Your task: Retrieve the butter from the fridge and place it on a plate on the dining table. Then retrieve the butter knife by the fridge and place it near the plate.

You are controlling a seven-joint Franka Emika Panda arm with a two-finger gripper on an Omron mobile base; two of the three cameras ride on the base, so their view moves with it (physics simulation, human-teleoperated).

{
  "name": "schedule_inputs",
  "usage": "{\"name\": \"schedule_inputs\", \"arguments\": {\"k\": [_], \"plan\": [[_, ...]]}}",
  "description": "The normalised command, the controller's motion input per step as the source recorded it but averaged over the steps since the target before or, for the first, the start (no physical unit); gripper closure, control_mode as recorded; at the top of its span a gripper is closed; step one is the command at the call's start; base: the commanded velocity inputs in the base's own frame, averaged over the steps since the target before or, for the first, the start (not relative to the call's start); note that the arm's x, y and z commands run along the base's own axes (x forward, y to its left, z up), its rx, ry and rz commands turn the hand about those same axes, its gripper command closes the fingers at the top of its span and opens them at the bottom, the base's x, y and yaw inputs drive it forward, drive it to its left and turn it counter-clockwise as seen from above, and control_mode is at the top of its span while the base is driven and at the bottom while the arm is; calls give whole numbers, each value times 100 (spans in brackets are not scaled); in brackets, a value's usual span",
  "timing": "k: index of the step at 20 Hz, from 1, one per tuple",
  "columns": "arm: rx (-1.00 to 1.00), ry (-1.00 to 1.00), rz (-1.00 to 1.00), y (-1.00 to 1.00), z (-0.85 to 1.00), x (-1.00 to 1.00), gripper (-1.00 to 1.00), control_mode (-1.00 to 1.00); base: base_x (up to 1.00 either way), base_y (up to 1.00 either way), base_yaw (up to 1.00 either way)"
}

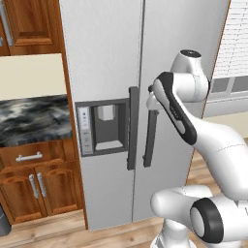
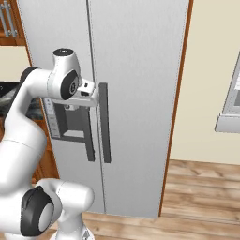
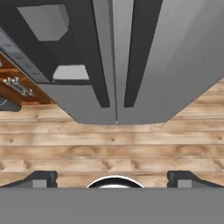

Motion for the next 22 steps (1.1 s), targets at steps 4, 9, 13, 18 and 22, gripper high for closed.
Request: {"name": "schedule_inputs", "arguments": {"k": [4,9,13,18,22], "plan": [[0,-10,-1,-21,-25,6,-100,-100,0,0,0],[0,-12,-1,-6,-37,36,-100,-100,0,0,0],[0,-10,0,-24,-30,49,-100,-100,0,0,0],[0,-1,0,-43,-23,49,-100,-100,0,0,0],[0,0,0,-5,-1,33,-100,-100,0,0,0]]}}
